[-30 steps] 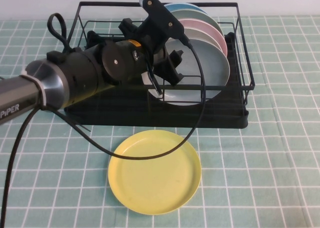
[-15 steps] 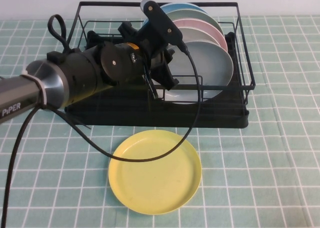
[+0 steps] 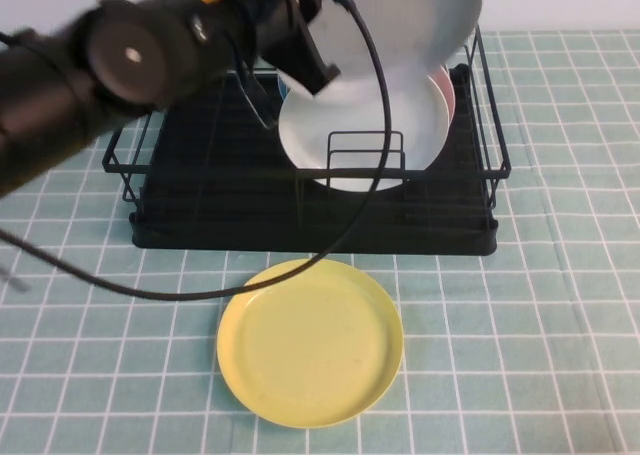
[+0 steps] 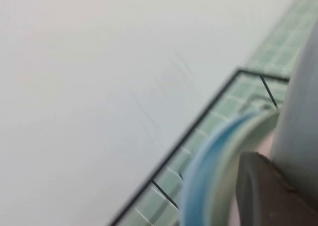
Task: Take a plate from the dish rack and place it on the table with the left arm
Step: Place the plate from the table
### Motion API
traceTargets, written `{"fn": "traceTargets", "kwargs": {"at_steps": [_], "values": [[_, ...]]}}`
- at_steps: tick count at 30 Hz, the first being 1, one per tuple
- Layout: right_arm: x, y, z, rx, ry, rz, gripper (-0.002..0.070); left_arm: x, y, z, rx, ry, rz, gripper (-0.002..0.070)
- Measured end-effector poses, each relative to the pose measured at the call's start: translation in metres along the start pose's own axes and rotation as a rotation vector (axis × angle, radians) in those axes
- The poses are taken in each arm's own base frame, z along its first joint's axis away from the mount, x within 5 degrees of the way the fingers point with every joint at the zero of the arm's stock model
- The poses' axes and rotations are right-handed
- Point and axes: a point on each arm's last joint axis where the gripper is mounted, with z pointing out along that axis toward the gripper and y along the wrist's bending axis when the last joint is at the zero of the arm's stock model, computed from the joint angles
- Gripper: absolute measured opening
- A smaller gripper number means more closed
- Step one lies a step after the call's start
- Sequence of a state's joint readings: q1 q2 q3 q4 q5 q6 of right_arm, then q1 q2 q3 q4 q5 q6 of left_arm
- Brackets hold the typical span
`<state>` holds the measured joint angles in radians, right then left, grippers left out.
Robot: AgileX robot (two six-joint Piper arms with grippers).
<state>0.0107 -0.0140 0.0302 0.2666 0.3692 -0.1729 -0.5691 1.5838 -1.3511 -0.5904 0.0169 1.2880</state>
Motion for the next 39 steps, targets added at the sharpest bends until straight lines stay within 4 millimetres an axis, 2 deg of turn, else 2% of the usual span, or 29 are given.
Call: {"fn": "traceTargets", "kwargs": {"at_steps": [4,8,11,13,17,21,24,31,34,39], "values": [[0.000,0.000,0.000,0.000,0.000,0.000,-0.0018,-0.024,0.015,-0.034,0.004,-0.060,-0.005,0.0046],[0.000,0.000,0.000,0.000,0.000,0.000,-0.0018,-0.041,0.017,-0.069,0.125,-0.074,-0.119,0.0046],[0.000,0.000,0.000,0.000,0.000,0.000,-0.0018,-0.045,0.017,-0.089,0.213,-0.041,-0.281,0.0046],[0.000,0.000,0.000,0.000,0.000,0.000,-0.0018,-0.040,0.018,-0.095,0.262,0.017,-0.395,0.0046],[0.000,0.000,0.000,0.000,0.000,0.000,-0.0018,-0.017,0.021,-0.101,0.339,0.206,-0.662,0.0046],[0.000,0.000,0.000,0.000,0.000,0.000,-0.0018,0.023,0.012,-0.104,0.380,0.384,-0.870,0.0046],[0.000,0.000,0.000,0.000,0.000,0.000,-0.0018,0.055,-0.010,-0.109,0.420,0.469,-1.005,0.0046],[0.000,0.000,0.000,0.000,0.000,0.000,-0.0018,0.118,-0.084,-0.126,0.524,0.565,-1.268,0.0046],[0.000,0.000,0.000,0.000,0.000,0.000,-0.0018,0.137,-0.098,-0.126,0.471,0.576,-1.318,0.0046],[0.000,0.000,0.000,0.000,0.000,0.000,-0.0018,0.157,-0.100,-0.113,0.368,0.601,-1.320,0.0046]]}}
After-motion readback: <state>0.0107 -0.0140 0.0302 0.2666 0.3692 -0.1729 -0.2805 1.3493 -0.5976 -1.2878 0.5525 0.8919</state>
